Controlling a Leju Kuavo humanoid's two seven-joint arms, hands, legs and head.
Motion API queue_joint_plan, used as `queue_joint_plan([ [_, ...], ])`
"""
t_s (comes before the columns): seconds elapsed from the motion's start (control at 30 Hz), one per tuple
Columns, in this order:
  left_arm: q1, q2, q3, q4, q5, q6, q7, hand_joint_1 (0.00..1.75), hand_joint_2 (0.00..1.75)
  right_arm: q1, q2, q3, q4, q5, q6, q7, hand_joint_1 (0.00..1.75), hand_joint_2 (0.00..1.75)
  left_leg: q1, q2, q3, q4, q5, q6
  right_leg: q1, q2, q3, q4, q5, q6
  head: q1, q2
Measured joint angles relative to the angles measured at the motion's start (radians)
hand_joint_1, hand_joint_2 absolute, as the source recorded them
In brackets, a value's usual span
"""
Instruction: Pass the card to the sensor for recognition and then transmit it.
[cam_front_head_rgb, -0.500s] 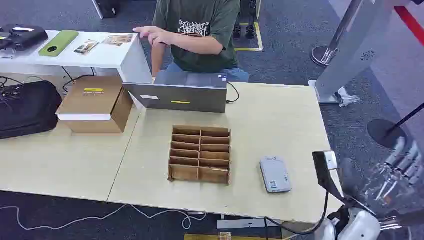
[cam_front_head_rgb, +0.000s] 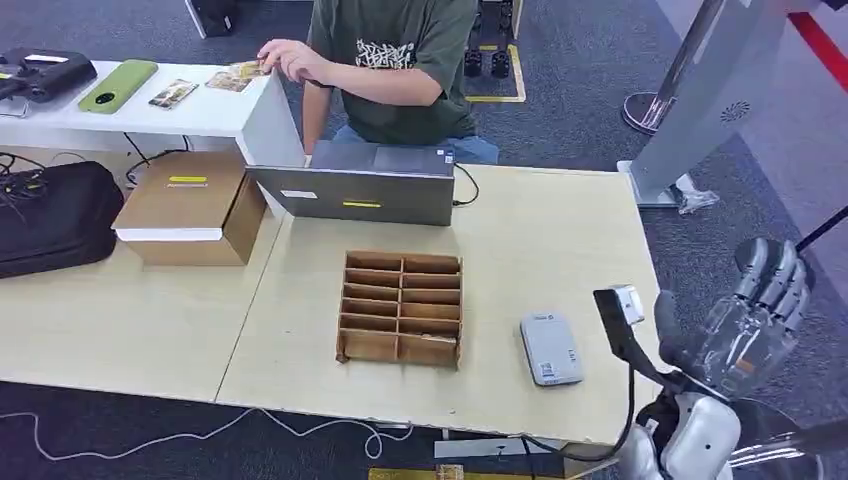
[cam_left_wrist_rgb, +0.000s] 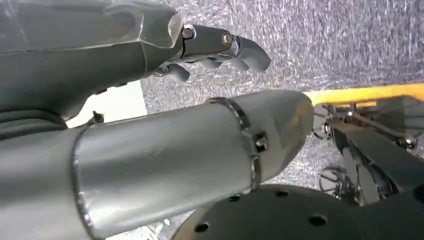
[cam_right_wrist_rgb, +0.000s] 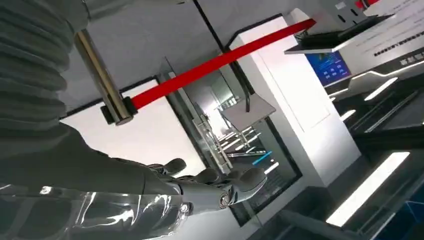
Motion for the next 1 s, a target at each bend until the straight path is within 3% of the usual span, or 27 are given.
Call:
queue_joint_plan([
  [0.1, 0.000, 0.000, 0.000, 0.000, -0.009, -0.002, -0.003, 0.00, 0.00, -0.042, -0.092, 0.091, 0.012, 0.000, 0.030, 0.147, 0.00, 1.75, 0.000, 0.001, -0.001, 0.000, 0.000, 0.000, 0.000, 0.000, 0.000, 0.000, 0.000, 0.000, 0.000, 0.000],
  [0.17, 0.000, 0.000, 0.000, 0.000, -0.014, -0.004, -0.003, 0.00, 0.00, -0.095, -0.155, 0.192, 0.042, 0.000, 0.047, 0.263, 0.00, 1.75, 0.000, 0.002, 0.000, 0.000, 0.000, 0.000, 0.000, 0.002, 0.000, 0.000, 0.001, 0.000, 0.000, 0.000],
  [0.3, -0.001, 0.004, 0.000, 0.000, -0.027, -0.006, -0.003, 0.00, 0.00, -0.181, -0.224, 0.341, 0.116, 0.000, 0.033, 0.293, 0.00, 1.75, 0.000, 0.002, 0.001, 0.000, 0.002, 0.001, 0.000, 0.001, 0.000, 0.000, 0.001, 0.000, 0.000, 0.000],
  [0.43, -0.001, 0.011, 0.000, 0.000, -0.048, -0.006, -0.003, 0.00, 0.00, -0.237, -0.243, 0.391, 0.184, 0.000, 0.018, 0.248, 0.00, 1.75, 0.001, 0.001, 0.001, 0.000, 0.002, 0.000, 0.000, 0.001, 0.000, 0.001, 0.001, 0.000, 0.000, 0.000],
  [0.67, -0.008, 0.021, 0.000, 0.000, -0.054, -0.006, 0.011, 0.00, 0.00, -0.294, -0.234, 0.382, 0.288, 0.000, 0.001, 0.051, 0.00, 1.75, 0.000, 0.001, 0.001, 0.000, 0.002, 0.000, 0.000, 0.001, 0.000, 0.000, 0.001, 0.000, 0.000, 0.000],
  [1.0, -0.009, 0.027, 0.000, -0.001, -0.047, -0.016, 0.016, 0.00, 0.00, -0.409, -0.182, 0.345, 0.458, 0.000, -0.035, -0.084, 0.00, 1.75, 0.000, 0.001, 0.000, 0.000, 0.003, 0.000, 0.000, 0.001, 0.000, 0.001, 0.002, 0.001, 0.001, 0.000],
])
